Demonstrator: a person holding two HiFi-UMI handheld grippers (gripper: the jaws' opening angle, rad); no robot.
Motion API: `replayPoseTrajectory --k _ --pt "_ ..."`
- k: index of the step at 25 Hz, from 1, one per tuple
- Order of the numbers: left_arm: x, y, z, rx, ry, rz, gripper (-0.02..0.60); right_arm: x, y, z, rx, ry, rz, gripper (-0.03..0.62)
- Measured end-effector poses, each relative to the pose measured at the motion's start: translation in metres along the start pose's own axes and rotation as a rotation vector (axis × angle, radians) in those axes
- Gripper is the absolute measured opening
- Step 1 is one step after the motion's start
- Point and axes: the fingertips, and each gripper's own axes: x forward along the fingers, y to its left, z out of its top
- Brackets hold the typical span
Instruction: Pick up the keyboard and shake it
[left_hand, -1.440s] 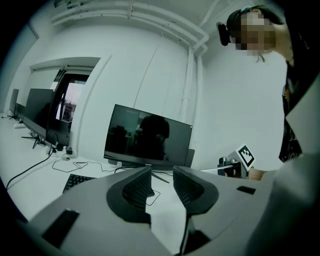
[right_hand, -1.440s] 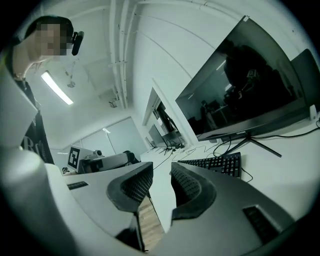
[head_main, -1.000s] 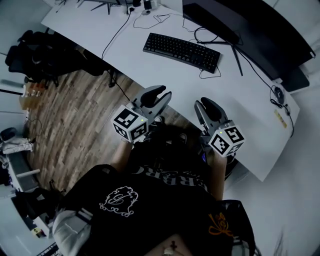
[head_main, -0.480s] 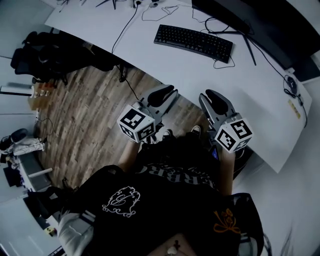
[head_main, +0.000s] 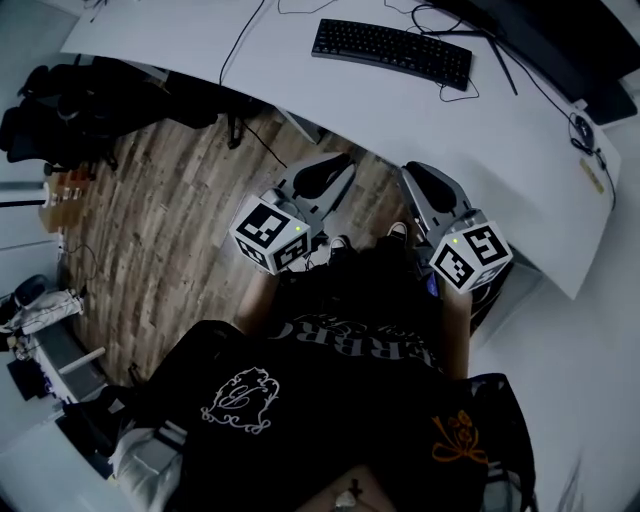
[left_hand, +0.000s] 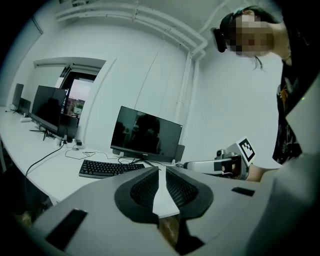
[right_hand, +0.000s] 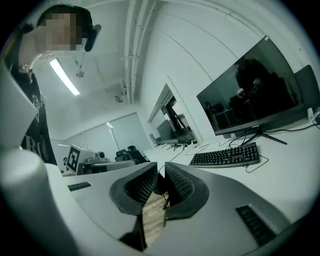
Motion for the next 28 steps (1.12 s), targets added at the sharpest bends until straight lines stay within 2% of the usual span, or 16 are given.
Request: replayPoseTrajectory --k 13,28 --pt "-0.06 -0.012 -0.004 0.024 -0.055 -0.116 0.058 0.0 0.069 -0.027 -0.055 -0.016 -0.068 0.012" --pt "-0.081 -0.039 -0.015 0.059 -0.045 -0.183 0.058 -0.017 0.084 -0.043 -0.113 0.017 -0.114 0.012"
